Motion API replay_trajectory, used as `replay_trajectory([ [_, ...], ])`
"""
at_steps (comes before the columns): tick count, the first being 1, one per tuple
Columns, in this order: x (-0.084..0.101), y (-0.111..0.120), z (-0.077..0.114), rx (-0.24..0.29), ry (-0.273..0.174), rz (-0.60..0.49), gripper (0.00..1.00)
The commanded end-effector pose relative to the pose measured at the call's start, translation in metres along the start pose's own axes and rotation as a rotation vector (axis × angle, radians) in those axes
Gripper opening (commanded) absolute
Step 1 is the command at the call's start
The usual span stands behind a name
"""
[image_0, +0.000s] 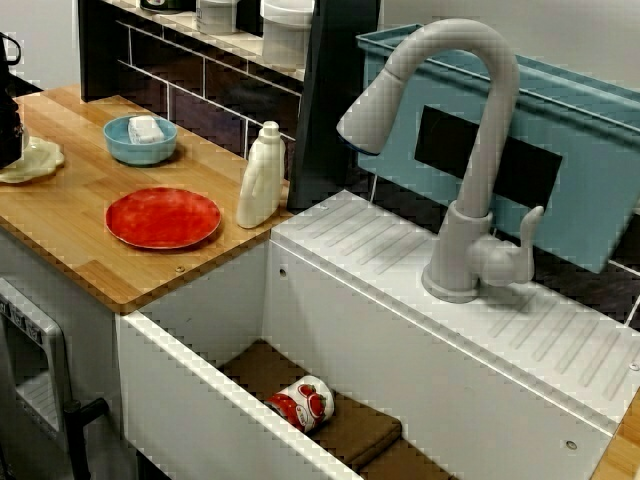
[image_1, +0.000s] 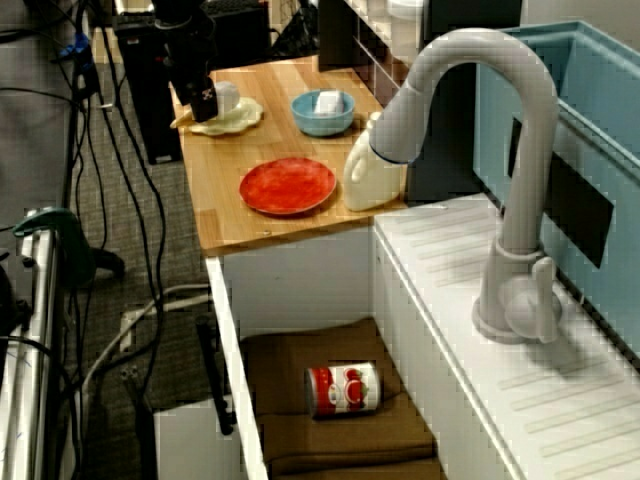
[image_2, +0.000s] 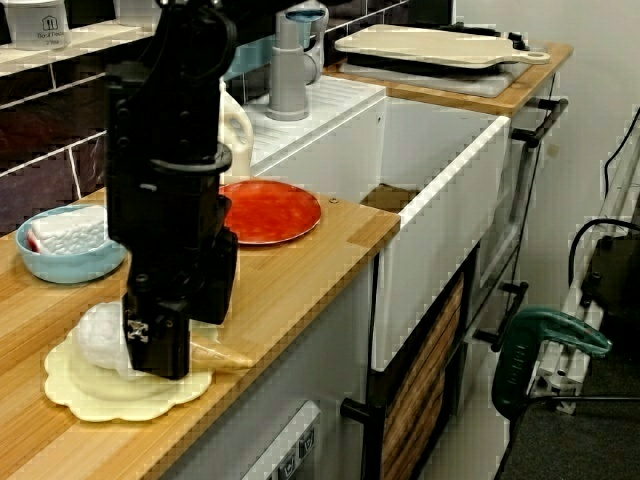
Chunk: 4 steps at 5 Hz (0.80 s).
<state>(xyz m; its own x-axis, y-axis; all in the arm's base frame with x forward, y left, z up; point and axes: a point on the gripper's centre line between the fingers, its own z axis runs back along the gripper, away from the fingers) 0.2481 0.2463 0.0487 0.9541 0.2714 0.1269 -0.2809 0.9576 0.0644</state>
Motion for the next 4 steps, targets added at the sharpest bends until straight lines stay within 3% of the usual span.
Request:
replay_trajectory([
  [1,0.0088,0.0063,0.0103,0.013,-0.040,-0.002,0.32],
  [2,0.0062,0.0048,0.0123,0.010,-0.054,-0.015,0.00],
  [4,0.0095,0.0052,0.0193,-0.036,-0.041,-0.025,0.00],
])
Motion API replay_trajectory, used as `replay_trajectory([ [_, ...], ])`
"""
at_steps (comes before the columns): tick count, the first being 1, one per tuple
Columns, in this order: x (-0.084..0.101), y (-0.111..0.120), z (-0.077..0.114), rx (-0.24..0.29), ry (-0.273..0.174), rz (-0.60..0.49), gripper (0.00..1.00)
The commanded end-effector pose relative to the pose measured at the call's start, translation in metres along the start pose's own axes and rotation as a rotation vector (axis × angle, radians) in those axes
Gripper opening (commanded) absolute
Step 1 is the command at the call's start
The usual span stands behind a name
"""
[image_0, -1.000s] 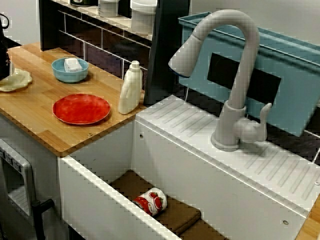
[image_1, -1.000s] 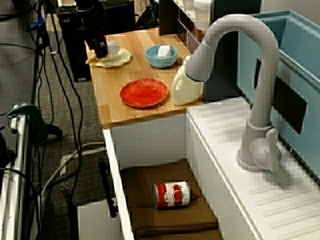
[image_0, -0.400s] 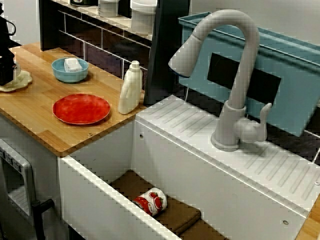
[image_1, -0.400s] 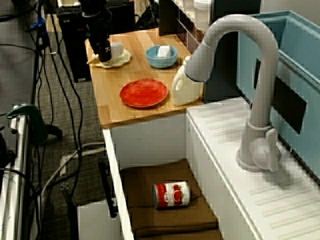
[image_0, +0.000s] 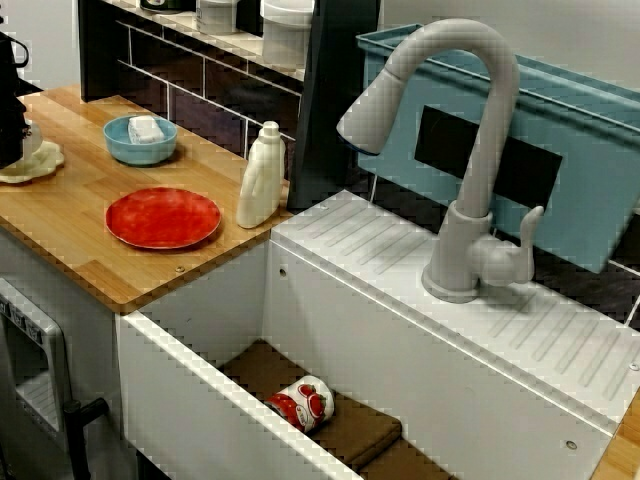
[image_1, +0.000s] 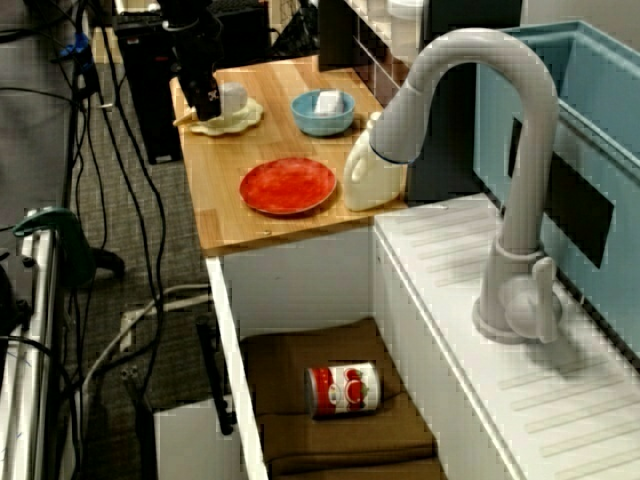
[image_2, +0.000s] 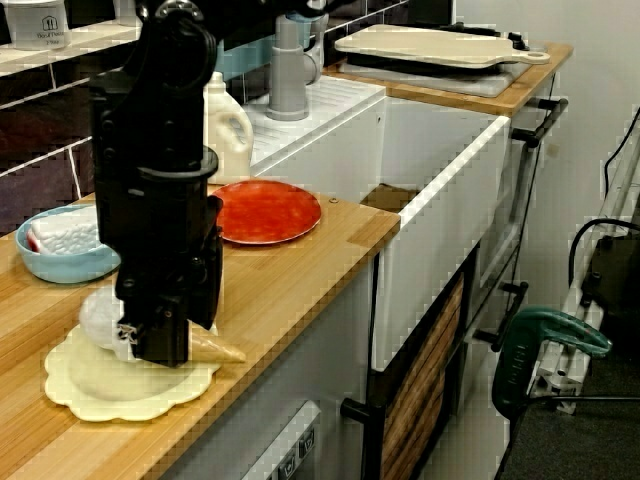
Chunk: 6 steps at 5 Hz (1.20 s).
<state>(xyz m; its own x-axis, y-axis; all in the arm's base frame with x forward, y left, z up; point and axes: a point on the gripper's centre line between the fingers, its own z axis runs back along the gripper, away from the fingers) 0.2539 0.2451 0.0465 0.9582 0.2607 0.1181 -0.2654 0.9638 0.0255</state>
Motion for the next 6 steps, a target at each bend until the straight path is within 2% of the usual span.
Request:
replay_trajectory([
  [1,0.008,0.000,0.029,-0.023,-0.051,-0.035,0.00],
  [2,0.017,-0.014,0.033,-0.037,-0.047,-0.034,0.00],
  [3,0.025,-0.033,0.033,-0.049,-0.062,-0.034,0.00],
  [4,0.024,-0.050,0.030,-0.053,-0.072,-0.054,0.00],
  [6,0.026,-0.079,0.025,-0.046,-0.060,-0.091,0.00],
])
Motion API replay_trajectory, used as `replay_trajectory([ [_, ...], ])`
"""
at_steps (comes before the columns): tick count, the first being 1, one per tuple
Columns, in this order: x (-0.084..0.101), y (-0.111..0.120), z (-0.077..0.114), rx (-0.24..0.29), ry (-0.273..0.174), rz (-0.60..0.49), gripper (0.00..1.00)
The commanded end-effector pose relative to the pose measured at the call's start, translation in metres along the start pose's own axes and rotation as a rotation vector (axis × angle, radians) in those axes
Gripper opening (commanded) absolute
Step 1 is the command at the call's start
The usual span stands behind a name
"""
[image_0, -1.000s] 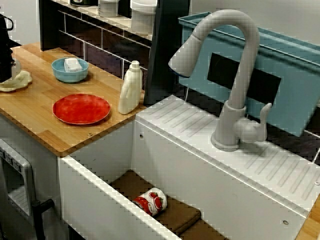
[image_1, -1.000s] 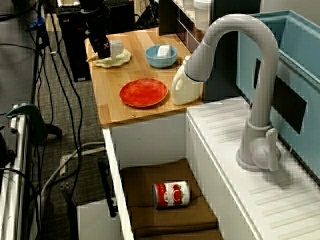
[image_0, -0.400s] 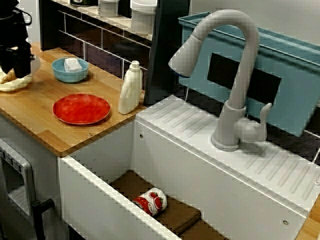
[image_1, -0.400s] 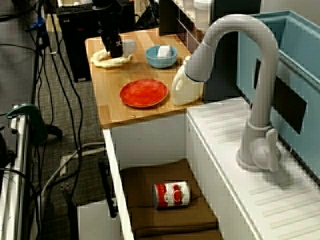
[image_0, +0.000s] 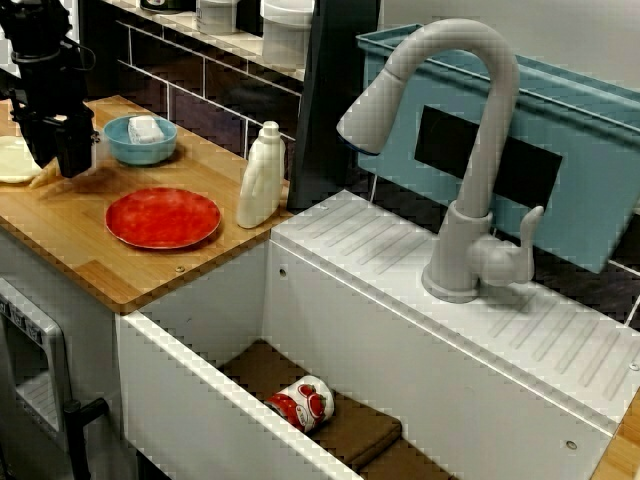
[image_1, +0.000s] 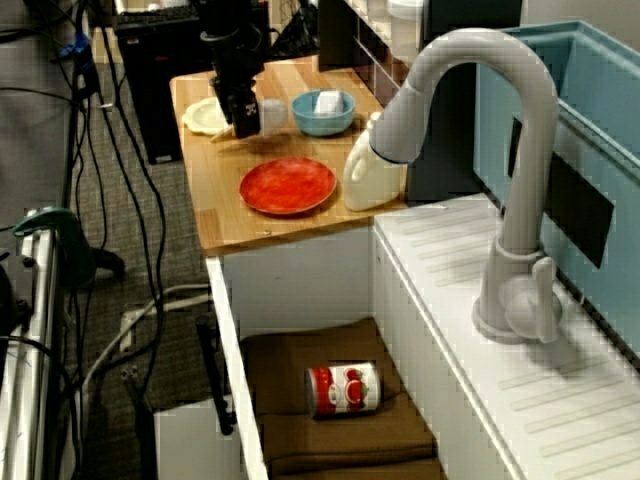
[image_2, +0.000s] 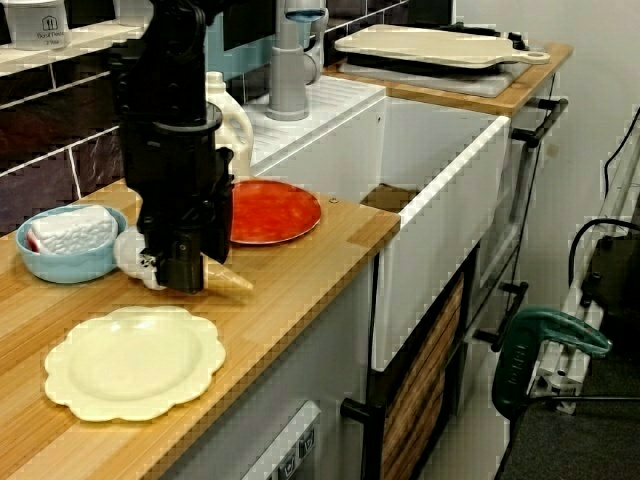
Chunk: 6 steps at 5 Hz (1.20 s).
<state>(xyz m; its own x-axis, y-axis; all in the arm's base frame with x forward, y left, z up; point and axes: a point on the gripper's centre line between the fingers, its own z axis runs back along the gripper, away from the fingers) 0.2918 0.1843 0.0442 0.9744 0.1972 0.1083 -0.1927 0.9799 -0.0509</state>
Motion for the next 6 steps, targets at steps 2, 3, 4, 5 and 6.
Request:
replay_trajectory([
  [2,0.015,-0.041,0.022,0.045,-0.038,-0.072,0.00],
  [3,0.022,-0.050,0.023,0.043,-0.026,-0.085,0.00],
  [4,0.024,-0.058,0.026,0.047,-0.021,-0.103,0.00],
  [5,0.022,-0.064,0.031,0.041,-0.026,-0.114,0.00],
  [6,0.019,-0.071,0.034,0.035,-0.028,-0.134,0.00],
])
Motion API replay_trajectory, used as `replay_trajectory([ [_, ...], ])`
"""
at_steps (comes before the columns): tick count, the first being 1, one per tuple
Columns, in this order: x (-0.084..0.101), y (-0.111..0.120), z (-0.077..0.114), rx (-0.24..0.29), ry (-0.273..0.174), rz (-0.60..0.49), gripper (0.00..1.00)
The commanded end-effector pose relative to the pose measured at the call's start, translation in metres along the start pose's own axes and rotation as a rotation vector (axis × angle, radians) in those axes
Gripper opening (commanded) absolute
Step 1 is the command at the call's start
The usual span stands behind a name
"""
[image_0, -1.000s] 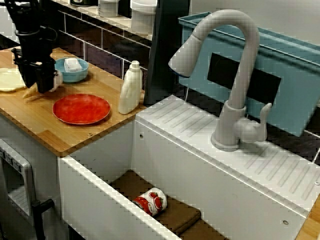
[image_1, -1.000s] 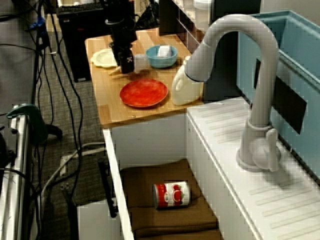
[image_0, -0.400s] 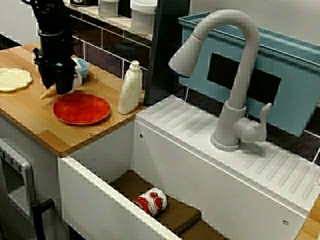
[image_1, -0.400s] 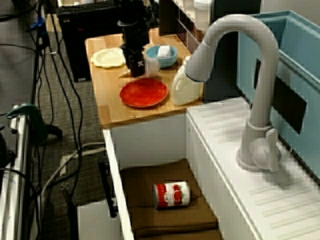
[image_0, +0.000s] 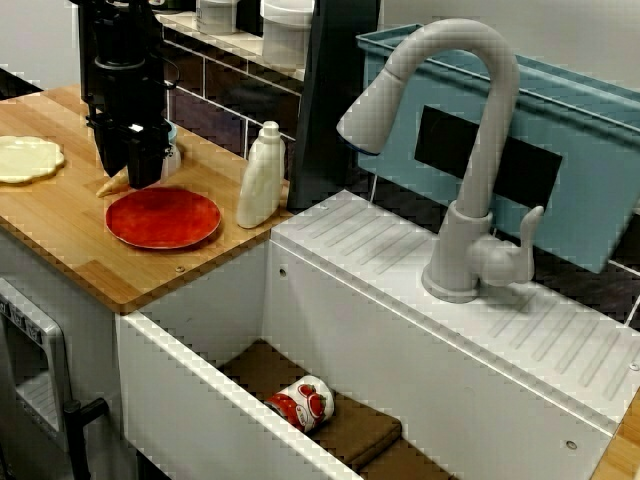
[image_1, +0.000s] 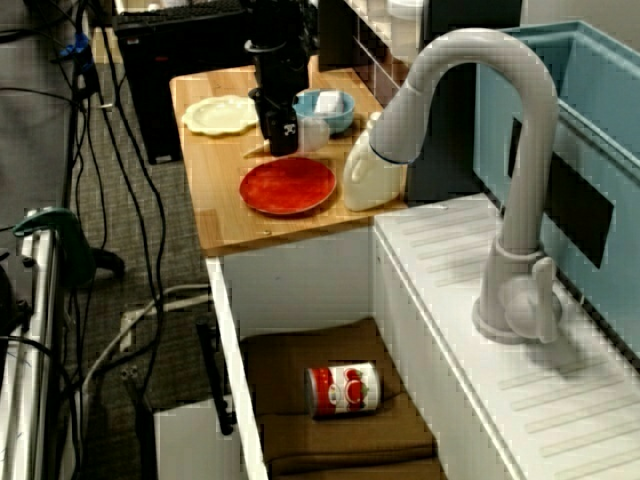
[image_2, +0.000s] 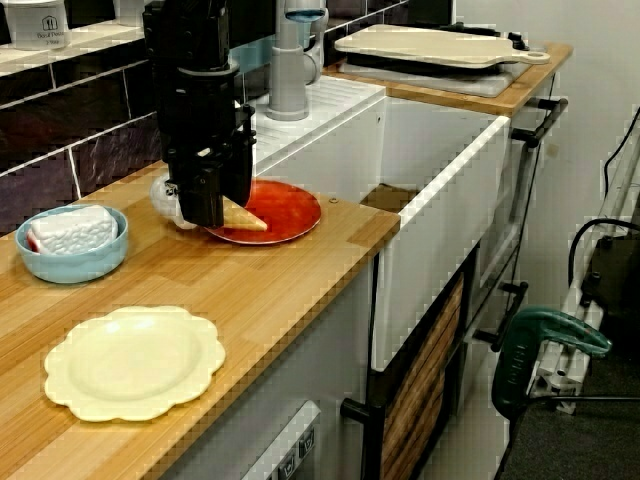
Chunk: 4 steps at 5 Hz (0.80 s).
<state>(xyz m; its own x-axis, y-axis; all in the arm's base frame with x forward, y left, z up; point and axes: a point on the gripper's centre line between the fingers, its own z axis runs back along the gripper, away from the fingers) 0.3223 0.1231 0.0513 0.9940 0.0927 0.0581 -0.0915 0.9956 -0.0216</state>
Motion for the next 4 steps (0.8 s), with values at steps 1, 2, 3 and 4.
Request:
replay_trajectory([
  [1,-0.004,-0.017,0.032,0.010,-0.083,-0.052,0.00],
  [2,-0.007,-0.030,0.029,0.014,-0.077,-0.067,0.00],
  [3,-0.010,-0.039,0.025,0.026,-0.078,-0.082,0.00],
  [4,-0.012,-0.046,0.019,0.039,-0.073,-0.082,0.00],
])
